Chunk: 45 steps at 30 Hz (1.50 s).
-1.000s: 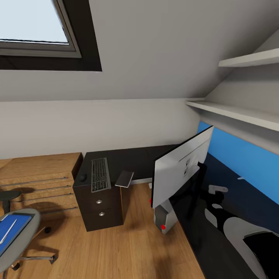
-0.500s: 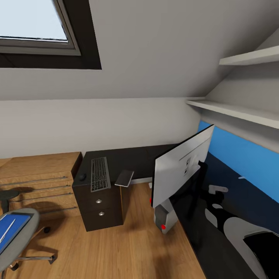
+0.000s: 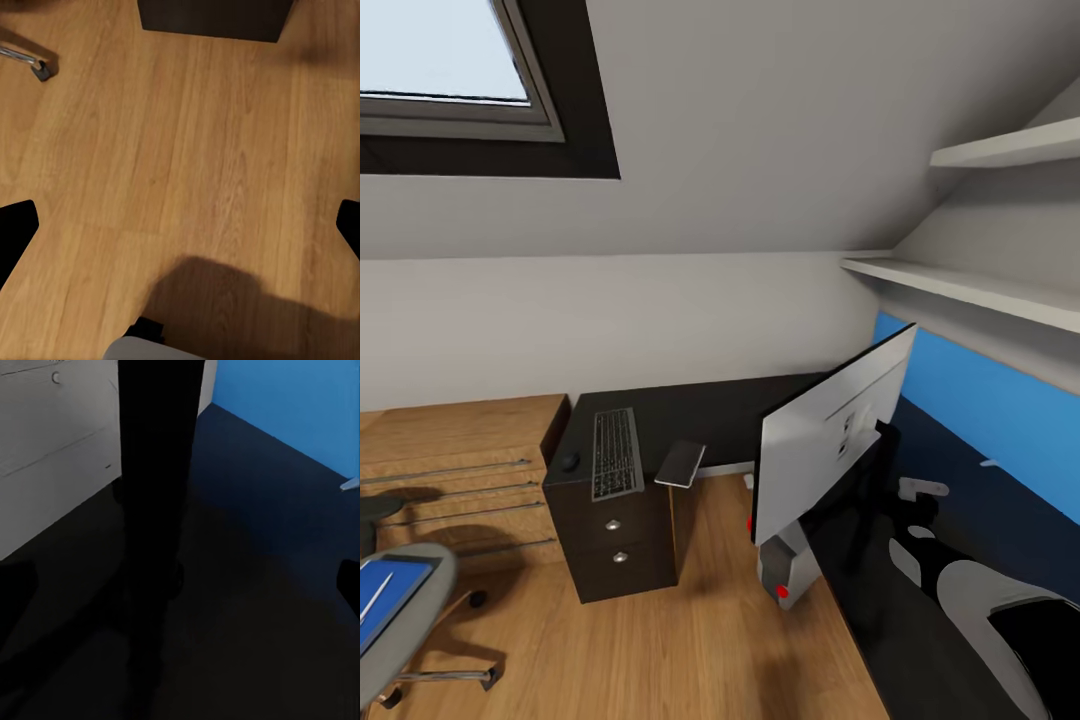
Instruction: In the bedroom, organize the workspace by keeping the computer under the desk, ensuring the monitor is on the desk, placing the keyboard on the desk next to the monitor, placing the mouse on the desk next to the keyboard, moving the folder from the swivel chair onto the desk next to the mouse, stacking the notebook on top of the folder with the pen on top of the notebook, and positioning the swivel chair next to the desk.
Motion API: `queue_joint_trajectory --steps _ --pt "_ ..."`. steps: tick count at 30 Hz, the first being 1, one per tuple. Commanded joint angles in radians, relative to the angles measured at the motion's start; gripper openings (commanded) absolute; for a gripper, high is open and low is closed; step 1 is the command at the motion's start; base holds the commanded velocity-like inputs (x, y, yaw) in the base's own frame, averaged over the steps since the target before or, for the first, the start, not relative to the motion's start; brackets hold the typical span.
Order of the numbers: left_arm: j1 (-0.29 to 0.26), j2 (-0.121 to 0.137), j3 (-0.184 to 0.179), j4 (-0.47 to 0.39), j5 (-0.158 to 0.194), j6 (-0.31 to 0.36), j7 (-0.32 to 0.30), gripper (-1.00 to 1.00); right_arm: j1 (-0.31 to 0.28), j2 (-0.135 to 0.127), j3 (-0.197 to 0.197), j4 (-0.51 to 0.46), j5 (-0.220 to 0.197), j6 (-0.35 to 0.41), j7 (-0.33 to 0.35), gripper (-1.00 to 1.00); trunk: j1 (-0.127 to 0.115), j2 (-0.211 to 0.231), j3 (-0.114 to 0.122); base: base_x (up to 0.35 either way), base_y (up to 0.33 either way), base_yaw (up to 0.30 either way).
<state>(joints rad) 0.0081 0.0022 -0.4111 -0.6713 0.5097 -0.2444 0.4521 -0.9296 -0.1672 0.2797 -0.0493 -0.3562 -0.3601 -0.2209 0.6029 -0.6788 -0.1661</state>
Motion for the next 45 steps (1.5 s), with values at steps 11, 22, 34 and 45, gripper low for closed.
queue_joint_trajectory --steps 11,22,34,45 --pt "0.000 0.001 -0.012 -0.001 0.010 -0.006 0.002 1.00 0.000 -0.001 0.009 0.000 -0.007 -0.002 -0.003 1.00 0.000 -0.001 -0.001 0.076 0.000 0.000" --pt "0.000 0.001 -0.013 -0.001 0.009 -0.006 0.002 1.00 -0.001 -0.002 0.009 0.000 -0.008 -0.002 -0.003 1.00 0.000 -0.001 -0.001 0.044 0.000 0.000" --pt "0.000 0.001 -0.014 0.000 0.010 -0.006 0.001 1.00 -0.001 -0.004 0.007 0.000 -0.009 -0.002 -0.003 1.00 0.000 -0.001 -0.001 0.081 -0.005 0.000" --pt "0.000 0.002 -0.013 0.000 0.010 -0.006 0.000 1.00 -0.001 -0.005 0.007 0.000 -0.009 -0.002 -0.003 1.00 0.000 -0.001 -0.001 0.083 -0.027 0.000"
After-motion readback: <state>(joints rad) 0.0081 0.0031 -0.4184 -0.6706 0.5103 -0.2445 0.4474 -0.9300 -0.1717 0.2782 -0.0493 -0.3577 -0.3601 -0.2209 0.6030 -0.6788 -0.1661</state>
